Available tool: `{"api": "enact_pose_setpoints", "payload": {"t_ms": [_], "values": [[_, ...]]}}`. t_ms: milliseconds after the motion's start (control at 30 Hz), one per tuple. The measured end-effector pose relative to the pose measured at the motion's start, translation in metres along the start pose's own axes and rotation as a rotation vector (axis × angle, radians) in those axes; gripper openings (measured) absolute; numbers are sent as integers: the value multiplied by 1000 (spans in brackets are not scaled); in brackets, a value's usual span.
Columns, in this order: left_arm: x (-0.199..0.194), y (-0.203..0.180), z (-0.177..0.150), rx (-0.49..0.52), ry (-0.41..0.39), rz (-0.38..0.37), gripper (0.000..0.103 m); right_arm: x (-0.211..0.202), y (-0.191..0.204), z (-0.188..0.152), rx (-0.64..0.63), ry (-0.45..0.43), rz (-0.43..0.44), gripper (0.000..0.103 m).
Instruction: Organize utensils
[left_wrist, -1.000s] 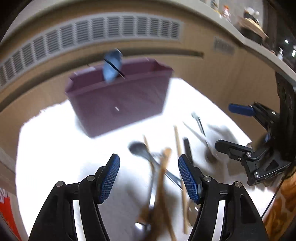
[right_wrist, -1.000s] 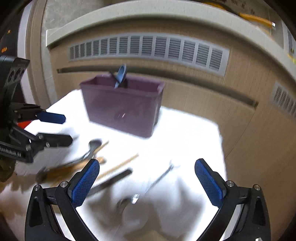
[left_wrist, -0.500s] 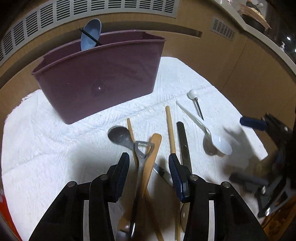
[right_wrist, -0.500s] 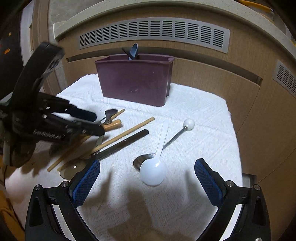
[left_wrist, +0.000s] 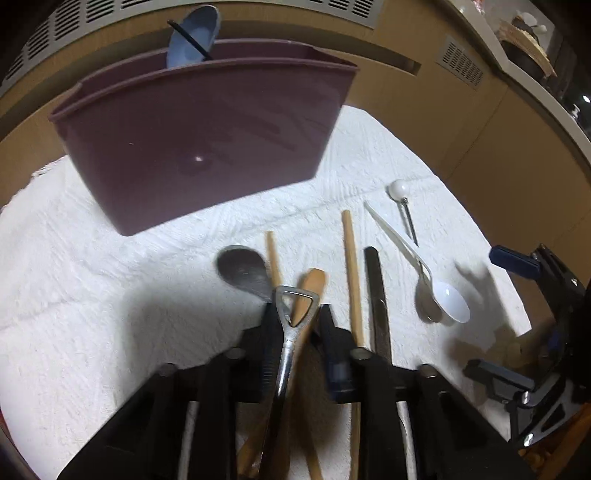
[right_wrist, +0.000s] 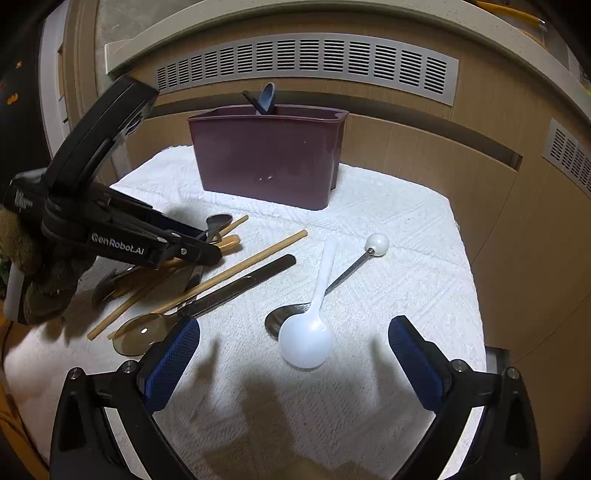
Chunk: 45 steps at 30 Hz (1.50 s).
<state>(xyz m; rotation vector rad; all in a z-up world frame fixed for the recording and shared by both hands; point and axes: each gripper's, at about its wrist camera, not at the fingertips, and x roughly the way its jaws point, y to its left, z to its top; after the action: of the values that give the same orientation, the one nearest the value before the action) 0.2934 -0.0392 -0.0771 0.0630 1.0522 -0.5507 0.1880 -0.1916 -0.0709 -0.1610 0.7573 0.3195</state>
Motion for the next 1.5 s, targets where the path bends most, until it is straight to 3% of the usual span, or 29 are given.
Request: {"api": "enact_pose_setpoints", "payload": {"t_ms": [200,367,433,500,767,867,1000,1267,1500], "values": [[-41,6,-9,-30,-145,46,20,2,-22,11,62,1,-47,101],[-84,12,-22,-48,-273,98,19,17,-47,33,105,8,-169,101],[-97,17,-27,-61,-313,113,18,28,-56,41,130,20,-199,87],[-103,22,-29,-75,-333,115,18,44,-63,50,164,60,-213,57],[-107,36,-39,-110,-344,93,17,90,-66,62,239,152,-225,48],[-100,37,-39,-120,-331,82,17,98,-67,65,239,169,-238,44],[-82,45,-39,-152,-248,85,18,100,-62,69,220,179,-227,21],[-37,55,-25,-211,-89,127,22,88,-40,67,121,140,-209,20],[-7,51,1,-170,7,222,30,55,-28,66,90,54,-171,20]]}}
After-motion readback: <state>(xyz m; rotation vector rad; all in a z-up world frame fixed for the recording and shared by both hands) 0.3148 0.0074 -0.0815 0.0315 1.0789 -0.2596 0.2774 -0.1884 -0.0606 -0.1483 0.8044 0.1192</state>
